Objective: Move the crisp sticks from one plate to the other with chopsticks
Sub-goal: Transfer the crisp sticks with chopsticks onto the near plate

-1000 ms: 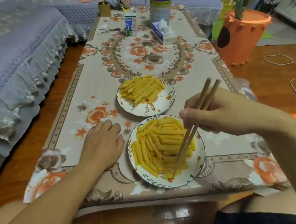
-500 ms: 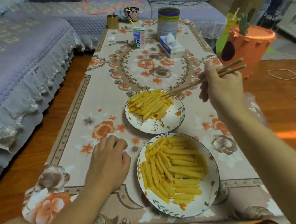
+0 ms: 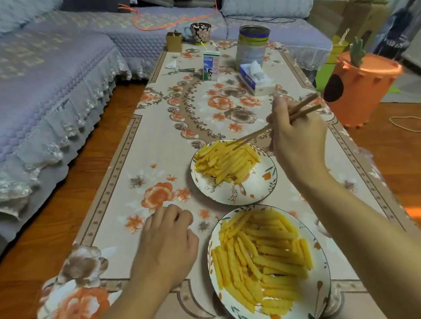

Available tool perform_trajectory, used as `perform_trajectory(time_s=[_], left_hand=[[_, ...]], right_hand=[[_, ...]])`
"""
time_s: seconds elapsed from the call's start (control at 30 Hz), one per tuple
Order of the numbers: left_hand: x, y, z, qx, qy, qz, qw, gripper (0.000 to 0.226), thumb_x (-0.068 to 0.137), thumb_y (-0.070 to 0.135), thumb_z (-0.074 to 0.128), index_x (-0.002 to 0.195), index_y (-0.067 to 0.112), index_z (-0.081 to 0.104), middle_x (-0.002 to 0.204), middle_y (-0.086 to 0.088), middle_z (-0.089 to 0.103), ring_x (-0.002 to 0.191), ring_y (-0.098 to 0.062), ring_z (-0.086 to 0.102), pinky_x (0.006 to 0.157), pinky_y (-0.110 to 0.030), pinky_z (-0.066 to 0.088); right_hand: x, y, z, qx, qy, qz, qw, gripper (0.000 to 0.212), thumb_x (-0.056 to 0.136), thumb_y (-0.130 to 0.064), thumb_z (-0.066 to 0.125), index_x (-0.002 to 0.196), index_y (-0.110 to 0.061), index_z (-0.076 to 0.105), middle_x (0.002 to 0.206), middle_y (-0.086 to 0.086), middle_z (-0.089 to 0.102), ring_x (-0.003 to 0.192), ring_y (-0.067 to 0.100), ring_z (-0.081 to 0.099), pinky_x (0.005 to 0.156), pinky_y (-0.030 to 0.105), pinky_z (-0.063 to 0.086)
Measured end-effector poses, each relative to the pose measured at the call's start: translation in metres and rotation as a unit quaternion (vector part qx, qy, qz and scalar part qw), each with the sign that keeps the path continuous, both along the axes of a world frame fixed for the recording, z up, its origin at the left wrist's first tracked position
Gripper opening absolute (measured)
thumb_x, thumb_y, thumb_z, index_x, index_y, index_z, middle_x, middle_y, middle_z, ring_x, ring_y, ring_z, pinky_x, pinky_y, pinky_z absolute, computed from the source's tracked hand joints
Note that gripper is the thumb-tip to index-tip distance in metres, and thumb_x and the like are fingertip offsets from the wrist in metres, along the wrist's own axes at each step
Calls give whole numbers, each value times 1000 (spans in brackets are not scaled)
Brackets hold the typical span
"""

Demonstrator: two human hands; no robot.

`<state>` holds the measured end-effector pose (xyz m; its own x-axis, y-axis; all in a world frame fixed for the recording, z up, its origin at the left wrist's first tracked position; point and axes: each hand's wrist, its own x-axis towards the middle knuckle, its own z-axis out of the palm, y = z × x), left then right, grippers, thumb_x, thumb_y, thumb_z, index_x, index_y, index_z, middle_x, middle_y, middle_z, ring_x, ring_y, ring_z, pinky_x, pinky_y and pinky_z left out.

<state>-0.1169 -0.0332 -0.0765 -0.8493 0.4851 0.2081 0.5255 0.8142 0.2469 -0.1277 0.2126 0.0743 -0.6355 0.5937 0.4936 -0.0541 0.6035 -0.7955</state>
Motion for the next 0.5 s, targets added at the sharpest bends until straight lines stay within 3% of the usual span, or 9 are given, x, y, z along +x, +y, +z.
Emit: perform_trajectory(time_s=[0.07, 0.13, 0.23, 0.3, 0.37, 0.5], left_hand=[[0, 0, 0, -2, -1, 1, 1000, 33, 90, 33, 32, 103, 23, 60, 102, 6, 51, 99, -20, 48, 85, -39, 47], [0, 0, 0, -6, 0, 0, 1000, 32, 90, 33, 32, 103, 23, 60, 103, 6, 51, 100, -20, 47, 85, -38, 47], [0, 0, -1, -9, 3, 1, 1000, 31, 91, 33, 32, 103, 24, 59, 103, 6, 50, 99, -20, 46, 85, -38, 47], [0, -1, 0, -12, 0, 3, 1000, 31, 91, 33, 31, 103, 24, 58, 103, 7, 50, 99, -19, 46, 85, -38, 46], [-1, 0, 1, -14, -5, 4, 1000, 31, 91, 34, 30, 104, 24, 57, 104, 6, 50, 100, -19, 46, 86, -38, 46], [-1, 0, 1, -13, -9, 6, 1000, 34, 91, 35, 28, 104, 23, 58, 104, 6, 50, 101, -19, 46, 86, -37, 46]], right_hand=[[-4, -8, -2, 19, 6, 22, 1000, 57, 106, -38, 48, 66, -1, 64, 51, 9, 60, 49, 26, 60, 68, 49, 55], [-10, -13, -5, 32, -9, 34, 999, 62, 105, -43, 47, 65, 2, 63, 52, 13, 60, 48, 23, 57, 87, 57, 54], [-17, -14, -12, 44, -34, 41, 998, 69, 102, -52, 40, 65, 0, 63, 50, 9, 60, 53, 18, 59, 103, 68, 44], [-17, -15, -12, 34, -39, 34, 998, 68, 106, -45, 40, 67, 4, 66, 55, 13, 63, 55, 20, 59, 96, 59, 51], [-13, -12, -8, 10, -36, 20, 999, 62, 108, -36, 41, 71, 6, 67, 60, 16, 65, 55, 22, 59, 78, 50, 55], [0, 10, 11, -101, -13, 27, 994, 46, 105, -27, 46, 70, -8, 69, 57, 1, 60, 49, 17, 52, 54, 41, 46]])
